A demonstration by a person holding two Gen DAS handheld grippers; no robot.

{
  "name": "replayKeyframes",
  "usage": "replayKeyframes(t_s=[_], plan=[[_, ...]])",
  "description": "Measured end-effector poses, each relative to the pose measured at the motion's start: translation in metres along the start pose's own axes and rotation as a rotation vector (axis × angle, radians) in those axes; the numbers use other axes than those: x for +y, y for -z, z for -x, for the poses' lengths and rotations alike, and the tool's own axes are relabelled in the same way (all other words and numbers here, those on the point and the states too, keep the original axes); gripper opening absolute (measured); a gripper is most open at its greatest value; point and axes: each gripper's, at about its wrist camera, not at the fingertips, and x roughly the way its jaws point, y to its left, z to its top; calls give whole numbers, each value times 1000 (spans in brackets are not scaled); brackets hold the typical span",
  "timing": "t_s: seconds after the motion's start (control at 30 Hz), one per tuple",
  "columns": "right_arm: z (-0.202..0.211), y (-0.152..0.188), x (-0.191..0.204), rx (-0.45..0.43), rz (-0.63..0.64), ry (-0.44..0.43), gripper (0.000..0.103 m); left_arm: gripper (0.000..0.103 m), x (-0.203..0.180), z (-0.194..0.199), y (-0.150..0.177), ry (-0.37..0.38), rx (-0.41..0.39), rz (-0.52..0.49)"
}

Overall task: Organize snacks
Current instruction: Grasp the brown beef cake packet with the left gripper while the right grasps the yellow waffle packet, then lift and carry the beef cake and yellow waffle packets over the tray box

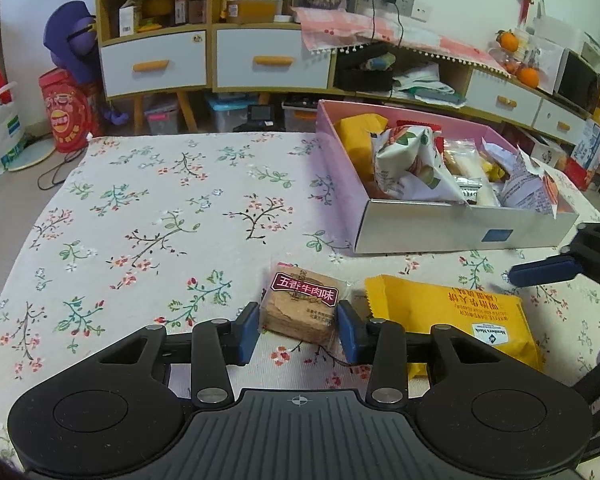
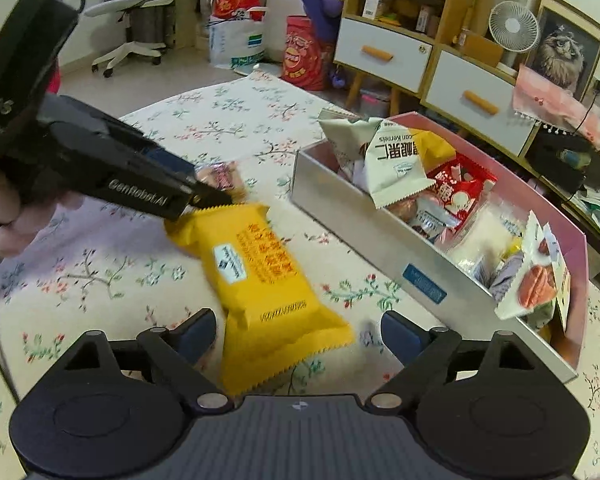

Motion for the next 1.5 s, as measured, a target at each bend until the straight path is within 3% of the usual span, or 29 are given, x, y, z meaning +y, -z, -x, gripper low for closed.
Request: replayKeyframes(t_s=[0.13, 0.2, 0.3, 0.97, 1.5], plan=[[-7, -3, 7, -4, 11, -15, 52, 37, -1, 3, 0, -4, 4, -8], [-8, -3, 10, -9, 13, -18, 33, 37, -1, 5, 0, -7, -1, -9], [-4, -5, 17, -21, 19, -36, 16, 37, 1, 11, 0, -4, -6, -9], [50, 3, 9, -88, -18, 59, 13, 37, -27, 49, -12, 28, -31, -33], [91, 12, -62, -165, -290, 181, 13, 37, -84, 43, -38, 103, -72, -24]])
